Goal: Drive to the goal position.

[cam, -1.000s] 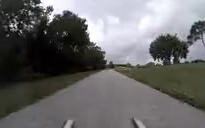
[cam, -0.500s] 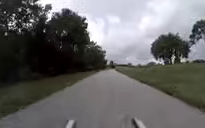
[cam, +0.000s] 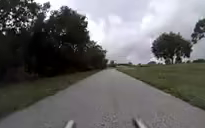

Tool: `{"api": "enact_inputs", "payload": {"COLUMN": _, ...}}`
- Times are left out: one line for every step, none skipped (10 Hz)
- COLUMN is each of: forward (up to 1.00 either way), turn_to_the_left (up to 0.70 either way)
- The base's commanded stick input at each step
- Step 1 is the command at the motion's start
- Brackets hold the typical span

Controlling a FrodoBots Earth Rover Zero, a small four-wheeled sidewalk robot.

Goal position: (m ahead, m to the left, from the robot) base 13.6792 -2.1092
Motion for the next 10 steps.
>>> {"api": "enact_inputs", "payload": {"forward": 0.70, "turn_to_the_left": 0.00}}
{"api": "enact_inputs", "payload": {"forward": 0.70, "turn_to_the_left": 0.00}}
{"api": "enact_inputs", "payload": {"forward": 0.70, "turn_to_the_left": 0.00}}
{"api": "enact_inputs", "payload": {"forward": 0.70, "turn_to_the_left": -0.16}}
{"api": "enact_inputs", "payload": {"forward": 0.70, "turn_to_the_left": -0.25}}
{"api": "enact_inputs", "payload": {"forward": 0.70, "turn_to_the_left": -0.33}}
{"api": "enact_inputs", "payload": {"forward": 0.70, "turn_to_the_left": -0.32}}
{"api": "enact_inputs", "payload": {"forward": 0.70, "turn_to_the_left": -0.11}}
{"api": "enact_inputs", "payload": {"forward": 0.70, "turn_to_the_left": 0.00}}
{"api": "enact_inputs", "payload": {"forward": 0.70, "turn_to_the_left": 0.00}}
